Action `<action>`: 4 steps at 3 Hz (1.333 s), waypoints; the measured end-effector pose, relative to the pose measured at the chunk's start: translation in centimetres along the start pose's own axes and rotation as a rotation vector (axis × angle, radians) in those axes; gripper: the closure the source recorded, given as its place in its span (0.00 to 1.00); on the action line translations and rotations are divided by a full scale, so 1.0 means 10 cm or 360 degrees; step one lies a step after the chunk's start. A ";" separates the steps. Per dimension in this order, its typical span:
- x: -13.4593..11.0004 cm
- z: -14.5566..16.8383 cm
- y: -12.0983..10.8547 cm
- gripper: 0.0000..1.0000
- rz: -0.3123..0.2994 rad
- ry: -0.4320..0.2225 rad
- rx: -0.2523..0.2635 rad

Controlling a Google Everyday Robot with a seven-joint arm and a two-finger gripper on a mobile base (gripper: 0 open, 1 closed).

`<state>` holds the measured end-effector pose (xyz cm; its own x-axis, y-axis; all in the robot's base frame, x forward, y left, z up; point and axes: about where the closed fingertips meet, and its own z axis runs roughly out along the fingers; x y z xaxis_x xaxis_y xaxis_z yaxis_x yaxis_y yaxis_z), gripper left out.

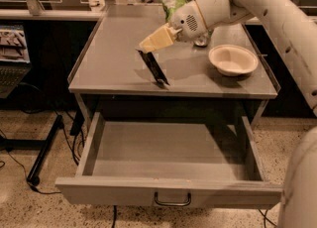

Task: Place rxbar chocolate into top drawer

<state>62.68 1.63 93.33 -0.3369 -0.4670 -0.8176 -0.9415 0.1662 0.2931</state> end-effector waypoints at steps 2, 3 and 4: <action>0.35 -0.19 0.94 1.00 0.0166 -0.0077 0.0295; 0.69 -0.11 0.99 1.00 0.0278 -0.0060 0.0423; 1.04 -0.03 0.99 1.00 0.0349 -0.0049 0.0567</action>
Offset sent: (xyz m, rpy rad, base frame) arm -0.1390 -0.0268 -0.0022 -0.0185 0.0217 -0.2889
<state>49.89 -1.85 87.92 -0.5245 -0.3618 -0.7707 -0.7870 0.5515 0.2767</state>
